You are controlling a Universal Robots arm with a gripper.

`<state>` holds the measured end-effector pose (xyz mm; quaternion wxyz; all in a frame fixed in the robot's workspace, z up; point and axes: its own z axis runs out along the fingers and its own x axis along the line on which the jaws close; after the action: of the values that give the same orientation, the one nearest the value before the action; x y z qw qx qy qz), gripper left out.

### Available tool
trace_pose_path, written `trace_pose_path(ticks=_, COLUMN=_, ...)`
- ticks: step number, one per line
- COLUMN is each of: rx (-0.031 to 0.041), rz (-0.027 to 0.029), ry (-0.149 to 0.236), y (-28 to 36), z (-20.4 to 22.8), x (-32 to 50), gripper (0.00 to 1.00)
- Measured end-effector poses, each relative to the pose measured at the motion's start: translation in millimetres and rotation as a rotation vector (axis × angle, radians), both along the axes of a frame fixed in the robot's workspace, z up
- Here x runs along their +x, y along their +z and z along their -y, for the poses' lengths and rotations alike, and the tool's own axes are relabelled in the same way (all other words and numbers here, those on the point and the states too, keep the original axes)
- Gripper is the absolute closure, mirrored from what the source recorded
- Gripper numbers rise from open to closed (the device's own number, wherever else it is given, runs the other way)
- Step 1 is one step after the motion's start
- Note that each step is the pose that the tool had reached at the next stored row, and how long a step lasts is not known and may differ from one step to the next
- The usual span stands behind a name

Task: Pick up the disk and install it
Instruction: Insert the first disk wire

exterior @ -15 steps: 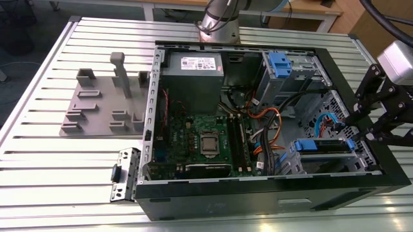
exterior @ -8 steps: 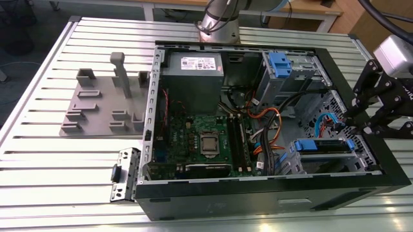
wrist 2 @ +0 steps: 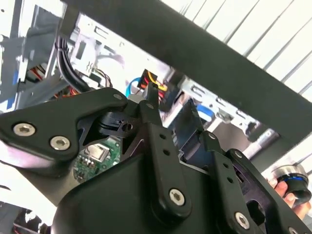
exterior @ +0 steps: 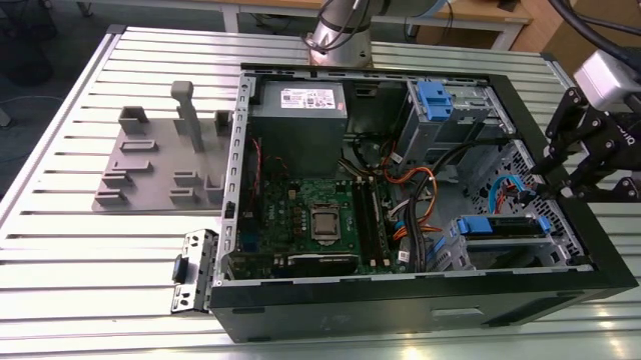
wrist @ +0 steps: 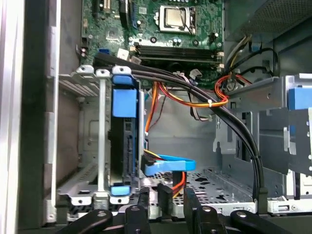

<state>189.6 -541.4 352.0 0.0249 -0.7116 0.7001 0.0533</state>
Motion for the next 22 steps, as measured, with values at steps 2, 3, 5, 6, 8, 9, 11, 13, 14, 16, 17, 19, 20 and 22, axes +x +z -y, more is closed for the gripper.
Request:
trace_pose_path(ticks=2, rx=-0.0028, rz=0.0000, ry=0.000, y=-3.5, z=-3.3, x=2.1, gripper=0.59)
trace_pose_path(ticks=3, rx=-0.0049, rz=0.0000, ry=0.000, y=-5.2, z=-4.6, x=3.1, gripper=0.59)
trace_pose_path(ticks=5, rx=-0.0107, rz=0.0001, ry=0.000, y=-8.2, z=-6.3, x=4.4, gripper=0.59)
trace_pose_path(ticks=6, rx=-0.0135, rz=0.0000, ry=0.000, y=-8.6, z=-6.3, x=4.3, gripper=0.59)
trace_pose_path(ticks=8, rx=-0.0142, rz=0.0000, ry=0.000, y=-8.5, z=-6.3, x=4.3, gripper=0.59)
trace_pose_path(ticks=9, rx=-0.0146, rz=0.0000, ry=0.000, y=-8.4, z=-6.3, x=4.3, gripper=0.59)
trace_pose_path(ticks=11, rx=-0.0149, rz=0.0000, ry=0.000, y=-8.5, z=-6.4, x=4.4, gripper=0.59)
trace_pose_path(ticks=13, rx=-0.0152, rz=0.0000, ry=0.000, y=-8.4, z=-6.3, x=4.4, gripper=0.60)
trace_pose_path(ticks=14, rx=-0.0154, rz=0.0000, ry=0.000, y=-8.5, z=-6.4, x=4.4, gripper=0.60)
trace_pose_path(ticks=16, rx=-0.0162, rz=-0.0001, ry=0.000, y=-8.3, z=-6.3, x=4.3, gripper=0.73)
trace_pose_path(ticks=17, rx=-0.0166, rz=-0.0002, ry=0.000, y=-8.2, z=-6.3, x=4.3, gripper=0.73)
trace_pose_path(ticks=19, rx=-0.0164, rz=0.0000, ry=0.000, y=-8.4, z=-6.4, x=4.3, gripper=0.80)
trace_pose_path(ticks=20, rx=-0.0165, rz=0.0000, ry=0.000, y=-8.4, z=-6.4, x=4.3, gripper=0.80)
trace_pose_path(ticks=22, rx=-0.0167, rz=0.0000, ry=0.000, y=-8.4, z=-6.4, x=4.4, gripper=0.80)
